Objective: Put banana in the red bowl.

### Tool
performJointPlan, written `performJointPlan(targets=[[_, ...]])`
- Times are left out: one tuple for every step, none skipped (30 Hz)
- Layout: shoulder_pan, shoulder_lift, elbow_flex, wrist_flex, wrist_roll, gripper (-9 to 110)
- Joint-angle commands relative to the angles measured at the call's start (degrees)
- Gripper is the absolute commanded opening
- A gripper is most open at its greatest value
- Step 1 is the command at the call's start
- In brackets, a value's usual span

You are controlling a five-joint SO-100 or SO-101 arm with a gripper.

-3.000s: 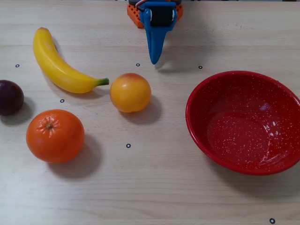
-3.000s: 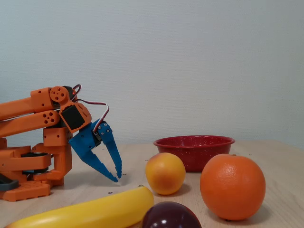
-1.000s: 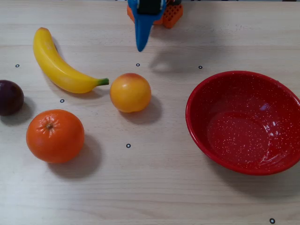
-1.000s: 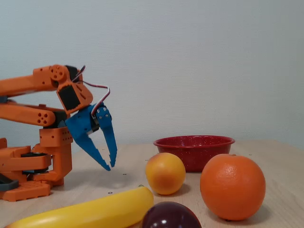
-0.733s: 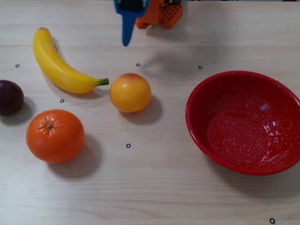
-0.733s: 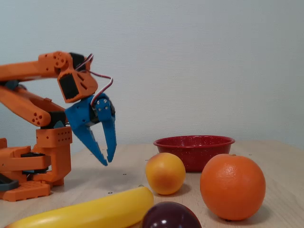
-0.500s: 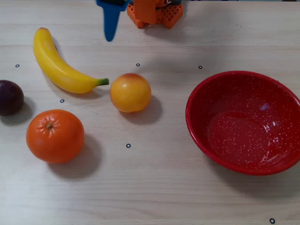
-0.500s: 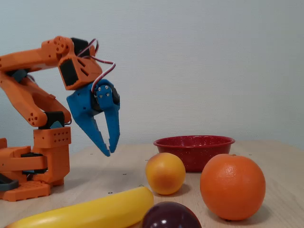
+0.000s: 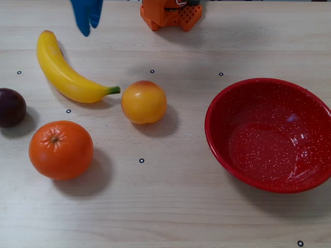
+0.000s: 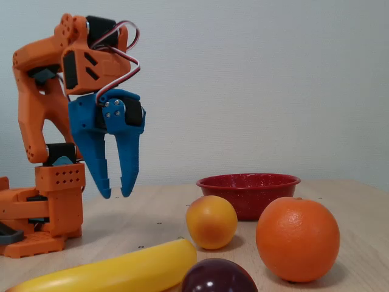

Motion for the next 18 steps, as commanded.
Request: performJointPlan(targets=[[2.02, -1.85, -7.91, 1.67, -1.23, 13], [2.90, -2.99, -8.70, 1.76, -1.58, 16], [3.60, -4.31, -9.67, 2.02, -1.93, 17], [4.31, -5.54, -10.63, 2.37, -2.29, 18], [5.01, -6.86, -11.60, 2.64, -2.81, 20], [5.54, -7.82, -12.13, 2.72, -3.43, 22], [5.98, -8.79, -12.48, 2.64, -3.96, 24], [6.42, -9.67, -12.83, 2.37, -4.48, 25], [6.77, -10.63, -13.10, 2.20, -5.27, 27], [7.12, -11.51, -13.27, 2.11, -5.89, 29], [7.29, -12.48, -13.54, 2.11, -6.59, 30], [7.47, -13.45, -13.71, 2.11, -7.29, 31], [7.56, -14.41, -13.97, 1.93, -7.56, 31], [7.56, -15.73, -14.24, 1.93, -7.91, 32], [7.56, -16.70, -14.50, 1.58, -7.91, 33], [7.56, -17.75, -14.68, 1.41, -8.00, 33], [7.38, -18.63, -14.85, 0.97, -8.00, 33], [7.21, -19.51, -15.03, 0.35, -8.00, 34]])
